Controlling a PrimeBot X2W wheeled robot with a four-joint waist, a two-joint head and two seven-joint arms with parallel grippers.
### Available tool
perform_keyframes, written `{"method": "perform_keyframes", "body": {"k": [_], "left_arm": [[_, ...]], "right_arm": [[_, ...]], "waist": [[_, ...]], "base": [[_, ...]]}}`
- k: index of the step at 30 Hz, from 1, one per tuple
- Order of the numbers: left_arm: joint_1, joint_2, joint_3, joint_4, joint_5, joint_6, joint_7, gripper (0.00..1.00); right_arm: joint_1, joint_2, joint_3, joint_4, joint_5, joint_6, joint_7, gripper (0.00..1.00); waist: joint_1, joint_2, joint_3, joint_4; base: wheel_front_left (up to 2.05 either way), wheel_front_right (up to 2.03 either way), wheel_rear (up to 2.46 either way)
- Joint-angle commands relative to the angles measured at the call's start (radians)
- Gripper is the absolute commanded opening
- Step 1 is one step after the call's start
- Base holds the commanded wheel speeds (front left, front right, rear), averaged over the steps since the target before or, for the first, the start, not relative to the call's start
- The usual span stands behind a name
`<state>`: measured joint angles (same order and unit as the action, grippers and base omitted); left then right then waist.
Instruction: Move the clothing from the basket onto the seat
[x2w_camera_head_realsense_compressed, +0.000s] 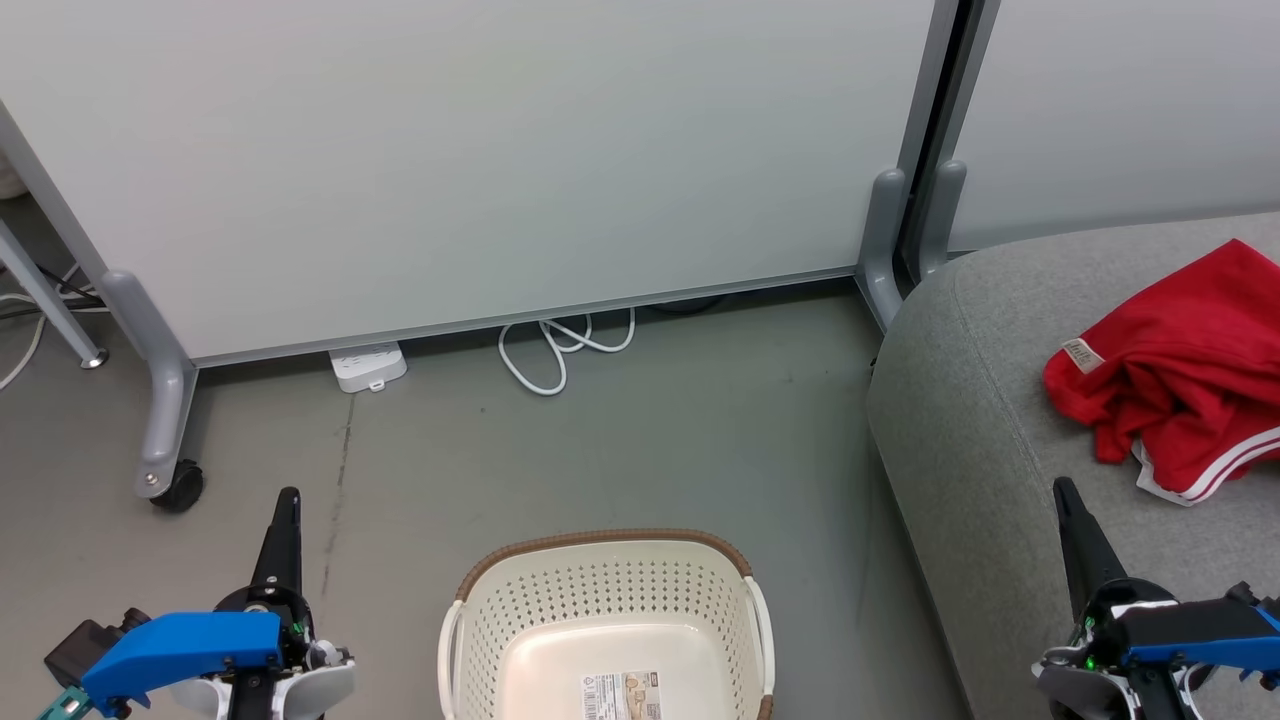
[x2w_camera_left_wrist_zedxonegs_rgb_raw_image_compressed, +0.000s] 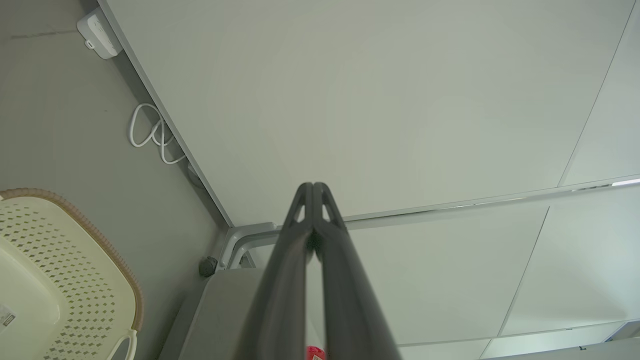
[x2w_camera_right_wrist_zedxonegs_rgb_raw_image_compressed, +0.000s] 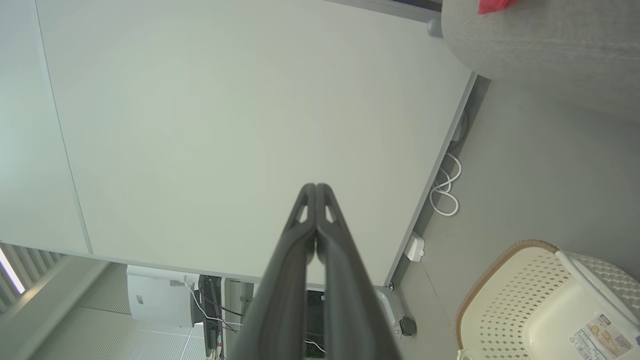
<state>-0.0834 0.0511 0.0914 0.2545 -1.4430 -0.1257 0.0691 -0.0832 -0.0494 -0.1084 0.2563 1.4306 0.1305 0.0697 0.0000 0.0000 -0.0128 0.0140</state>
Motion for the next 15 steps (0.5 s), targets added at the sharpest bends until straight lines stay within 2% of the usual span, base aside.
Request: {"method": "perform_keyframes", "body": {"k": [1, 15], "left_arm": [[-0.017, 0.001, 0.009, -0.008, -0.019, -0.007, 0.007, 0.0], [-0.027, 0.001, 0.018, -0.011, -0.119, -0.008, 0.034, 0.0]], "right_arm": [[-0.02, -0.002, -0.003, -0.008, 0.025, 0.0, 0.008, 0.0], [-0.026, -0.002, -0.006, -0.012, 0.129, 0.0, 0.035, 0.0]], "waist": [[0.0, 0.0, 0.001, -0.001], [0.0, 0.0, 0.01, -0.009]], "base": [[0.0, 0.0, 0.0], [0.0, 0.0, 0.0]]}}
